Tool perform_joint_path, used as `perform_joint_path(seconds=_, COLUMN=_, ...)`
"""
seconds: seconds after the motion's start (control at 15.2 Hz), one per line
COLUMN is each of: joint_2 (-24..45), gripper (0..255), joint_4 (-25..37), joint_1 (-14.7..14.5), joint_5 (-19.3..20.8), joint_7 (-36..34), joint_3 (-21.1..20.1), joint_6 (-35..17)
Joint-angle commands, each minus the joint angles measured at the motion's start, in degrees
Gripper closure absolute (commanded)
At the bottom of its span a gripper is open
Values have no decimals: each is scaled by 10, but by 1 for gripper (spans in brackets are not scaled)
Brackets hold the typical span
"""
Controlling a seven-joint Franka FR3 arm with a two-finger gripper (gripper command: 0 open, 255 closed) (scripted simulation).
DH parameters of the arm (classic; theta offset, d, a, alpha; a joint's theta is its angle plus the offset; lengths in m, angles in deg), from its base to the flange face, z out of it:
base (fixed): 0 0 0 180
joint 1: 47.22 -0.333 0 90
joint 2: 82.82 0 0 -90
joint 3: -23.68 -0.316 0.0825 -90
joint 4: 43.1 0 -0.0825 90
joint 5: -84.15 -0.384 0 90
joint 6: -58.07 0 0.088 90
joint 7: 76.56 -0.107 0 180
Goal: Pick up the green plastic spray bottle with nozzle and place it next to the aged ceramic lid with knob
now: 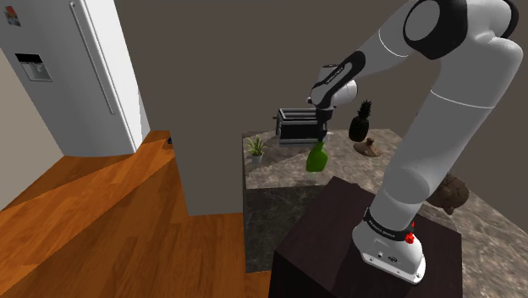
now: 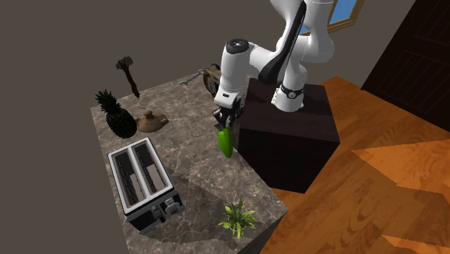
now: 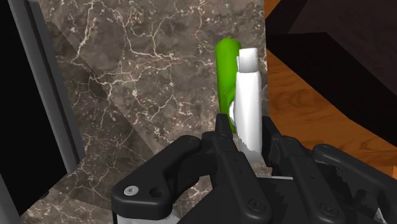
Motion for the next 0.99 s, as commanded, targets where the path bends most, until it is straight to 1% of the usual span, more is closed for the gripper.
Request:
perform_joint_path(seconds=0.0, joint_2=-15, gripper=255, joint_4=3, joint_1=0, joint_5=9, joint_7=-6, joint_3=-1, joint_6=17)
perform_joint_path(seconds=0.46, joint_2=-59, gripper=255, joint_4=23, joint_1=2, joint_5=28, joint_7=-17, joint_3=-7, joint_6=78)
perform_joint_path(seconds=0.92, joint_2=-96, gripper=255, joint_4=49, joint_1=4, joint_5=38, joint_7=-23, joint_3=-16, joint_6=138)
